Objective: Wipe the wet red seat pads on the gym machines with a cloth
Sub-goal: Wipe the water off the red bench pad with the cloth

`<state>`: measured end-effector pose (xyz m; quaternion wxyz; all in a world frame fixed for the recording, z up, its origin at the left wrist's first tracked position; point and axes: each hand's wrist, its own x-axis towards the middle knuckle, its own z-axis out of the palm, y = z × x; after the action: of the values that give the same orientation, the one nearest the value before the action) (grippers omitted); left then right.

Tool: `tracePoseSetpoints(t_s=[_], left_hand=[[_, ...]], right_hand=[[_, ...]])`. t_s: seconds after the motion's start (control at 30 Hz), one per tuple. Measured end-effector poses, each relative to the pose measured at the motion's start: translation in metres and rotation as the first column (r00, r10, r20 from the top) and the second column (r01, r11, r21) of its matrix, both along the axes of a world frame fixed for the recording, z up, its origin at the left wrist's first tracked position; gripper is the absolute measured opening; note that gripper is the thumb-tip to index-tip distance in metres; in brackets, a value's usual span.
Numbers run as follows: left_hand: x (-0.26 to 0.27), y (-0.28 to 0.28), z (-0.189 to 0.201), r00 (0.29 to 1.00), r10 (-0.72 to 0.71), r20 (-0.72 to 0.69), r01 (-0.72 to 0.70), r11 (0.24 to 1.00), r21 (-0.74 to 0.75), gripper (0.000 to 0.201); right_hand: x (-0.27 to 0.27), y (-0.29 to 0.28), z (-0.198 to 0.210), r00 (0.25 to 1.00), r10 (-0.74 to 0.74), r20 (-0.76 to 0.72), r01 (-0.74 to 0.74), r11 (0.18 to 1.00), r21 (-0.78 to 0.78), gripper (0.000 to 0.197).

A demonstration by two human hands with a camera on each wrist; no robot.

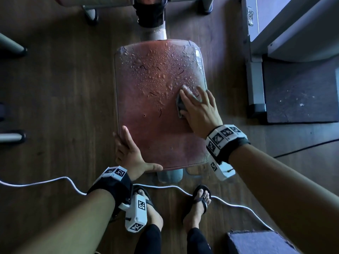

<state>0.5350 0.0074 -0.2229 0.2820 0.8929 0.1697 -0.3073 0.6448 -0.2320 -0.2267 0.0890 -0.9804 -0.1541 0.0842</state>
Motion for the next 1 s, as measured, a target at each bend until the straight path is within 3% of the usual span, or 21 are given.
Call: tracePoseSetpoints(t_s=[0.2,0.47,0.6,0.77,0.87,0.93,1.0], left_hand=[[-0.001,0.000,-0.001,1.000,0.000,0.012,0.000,1.000,0.009,0.177],[0.002,-0.001,0.000,0.999,0.017,-0.038,-0.016,0.999,0.032,0.176],[0.001,0.001,0.001,1.000,0.010,-0.015,-0.010,1.000,0.000,0.176],[0.001,0.001,0.003,1.000,0.012,0.004,-0.012,1.000,-0.024,0.178],[0.002,0.000,0.003,1.000,0.017,0.000,-0.017,0.999,-0.037,0.178],[0.001,0.000,0.003,1.000,0.009,0.010,-0.009,1.000,-0.021,0.177],[0.001,-0.001,0.004,1.000,-0.002,0.025,0.001,1.000,0.013,0.177]], right_hand=[[-0.022,0.015,0.009,0.977,-0.205,-0.053,0.208,0.977,0.046,0.068],[-0.075,-0.017,0.033,0.975,-0.119,-0.186,0.182,0.912,0.368,0.067],[-0.063,-0.019,0.061,0.963,-0.212,-0.168,0.267,0.846,0.462,0.057],[-0.035,-0.020,0.081,0.921,-0.357,-0.157,0.365,0.649,0.667,0.046],[-0.034,-0.014,0.078,0.892,-0.398,-0.214,0.421,0.560,0.714,0.043],[-0.039,-0.012,0.069,0.908,-0.337,-0.249,0.413,0.615,0.672,0.044],[-0.050,-0.012,0.061,0.911,-0.259,-0.321,0.402,0.730,0.553,0.039]])
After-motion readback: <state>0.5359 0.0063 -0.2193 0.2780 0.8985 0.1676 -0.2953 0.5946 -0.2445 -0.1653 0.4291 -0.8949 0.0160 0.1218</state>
